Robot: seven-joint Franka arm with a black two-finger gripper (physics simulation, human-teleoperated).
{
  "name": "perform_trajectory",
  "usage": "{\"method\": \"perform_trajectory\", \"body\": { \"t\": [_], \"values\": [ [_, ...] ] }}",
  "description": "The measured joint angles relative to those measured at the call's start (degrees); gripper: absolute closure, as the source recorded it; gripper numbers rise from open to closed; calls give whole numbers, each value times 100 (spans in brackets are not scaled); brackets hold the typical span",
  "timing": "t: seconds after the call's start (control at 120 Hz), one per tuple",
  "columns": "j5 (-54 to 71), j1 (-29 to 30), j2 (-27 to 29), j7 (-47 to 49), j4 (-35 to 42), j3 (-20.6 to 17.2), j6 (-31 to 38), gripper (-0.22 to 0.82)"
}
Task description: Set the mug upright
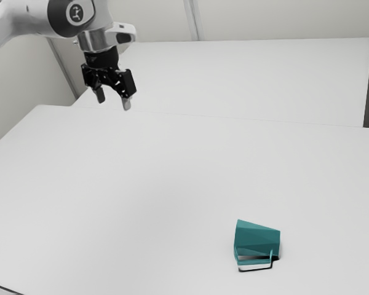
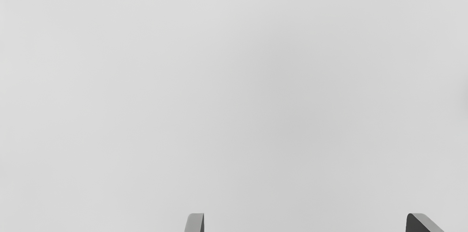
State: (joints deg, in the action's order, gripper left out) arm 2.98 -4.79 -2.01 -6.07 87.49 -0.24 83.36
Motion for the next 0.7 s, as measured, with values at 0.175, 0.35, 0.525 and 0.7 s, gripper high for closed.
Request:
{"method": "perform_trajectory", "body": {
  "t": [0.175,0.35,0.525,0.7],
  "values": [
    [12,273,334,-59,523,49,569,0],
    [-175,52,491,-102,1589,49,1740,0],
    [-511,-724,468,-131,2398,50,2904,0],
    [-941,-778,680,-104,3328,34,3962,0]
  ]
}}
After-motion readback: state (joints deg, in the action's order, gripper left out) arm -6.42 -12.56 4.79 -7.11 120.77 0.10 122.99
